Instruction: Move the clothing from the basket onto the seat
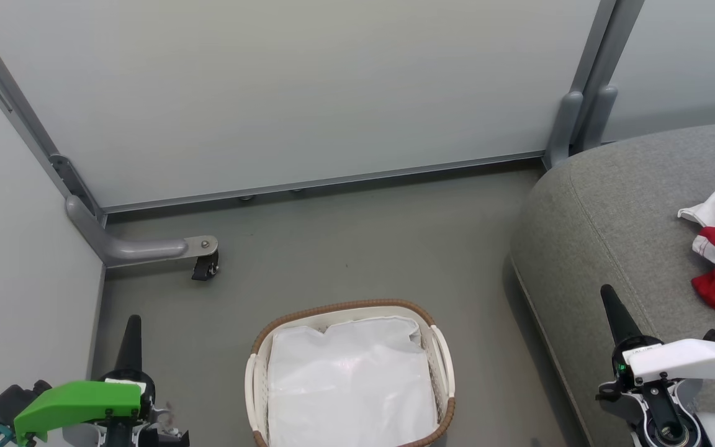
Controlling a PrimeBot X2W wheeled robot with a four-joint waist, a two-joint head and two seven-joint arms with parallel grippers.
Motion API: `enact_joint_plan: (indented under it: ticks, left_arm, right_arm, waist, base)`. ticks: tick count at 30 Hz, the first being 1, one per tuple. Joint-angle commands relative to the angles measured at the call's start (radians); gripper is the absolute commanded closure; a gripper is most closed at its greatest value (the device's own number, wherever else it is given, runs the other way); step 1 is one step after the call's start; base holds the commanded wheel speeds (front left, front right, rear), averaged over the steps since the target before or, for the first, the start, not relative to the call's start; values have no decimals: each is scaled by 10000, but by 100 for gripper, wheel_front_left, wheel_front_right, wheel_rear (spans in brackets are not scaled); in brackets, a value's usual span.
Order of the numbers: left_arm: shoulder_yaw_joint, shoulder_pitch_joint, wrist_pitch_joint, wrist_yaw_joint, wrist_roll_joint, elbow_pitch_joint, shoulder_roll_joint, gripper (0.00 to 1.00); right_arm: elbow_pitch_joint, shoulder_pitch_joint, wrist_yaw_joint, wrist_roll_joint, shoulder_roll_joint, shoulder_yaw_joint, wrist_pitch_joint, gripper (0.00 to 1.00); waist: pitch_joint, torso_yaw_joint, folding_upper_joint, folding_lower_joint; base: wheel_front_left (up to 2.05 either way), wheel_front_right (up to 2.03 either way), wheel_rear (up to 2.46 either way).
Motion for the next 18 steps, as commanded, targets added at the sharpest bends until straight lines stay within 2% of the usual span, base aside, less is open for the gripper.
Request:
enact_joint_plan:
  ticks: [1,18]
  left_arm:
    - [38,-254,67,-75,-233,-106,63,100]
    - [157,-304,415,-89,-1526,-346,68,100]
  right_arm:
    - [-138,39,-3,231,-25,-53,59,100]
    - [-321,87,-2,1539,27,-216,417,100]
  waist:
    - [2,2,0,0]
    - [28,20,0,0]
  base:
    - [0,0,0]
    - [0,0,0]
